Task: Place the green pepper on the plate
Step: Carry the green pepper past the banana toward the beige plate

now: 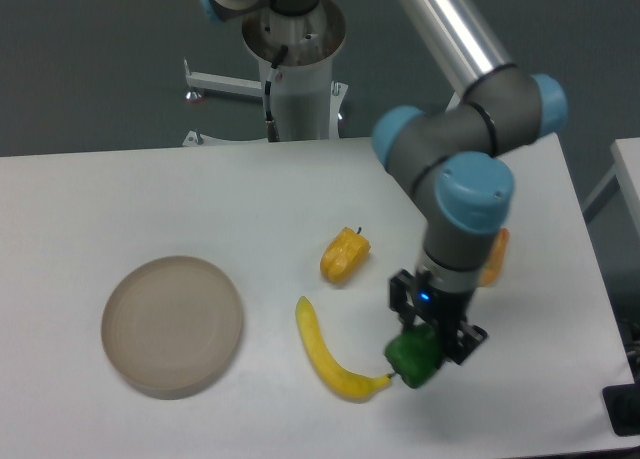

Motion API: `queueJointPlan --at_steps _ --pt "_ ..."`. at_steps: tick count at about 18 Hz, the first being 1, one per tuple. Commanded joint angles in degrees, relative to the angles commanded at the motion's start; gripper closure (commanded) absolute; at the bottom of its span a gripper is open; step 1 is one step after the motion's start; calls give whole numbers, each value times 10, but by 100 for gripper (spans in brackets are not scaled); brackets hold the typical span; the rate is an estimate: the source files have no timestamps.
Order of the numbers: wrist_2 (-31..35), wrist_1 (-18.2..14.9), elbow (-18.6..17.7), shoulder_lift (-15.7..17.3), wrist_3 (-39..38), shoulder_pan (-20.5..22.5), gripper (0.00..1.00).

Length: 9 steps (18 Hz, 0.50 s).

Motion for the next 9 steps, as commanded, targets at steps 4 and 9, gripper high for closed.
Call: queueJointPlan --at_steps 4,9 --pt "1 6 -54 43 -118 -67 53" --pt "7 12 -98 61 -264 -131 53"
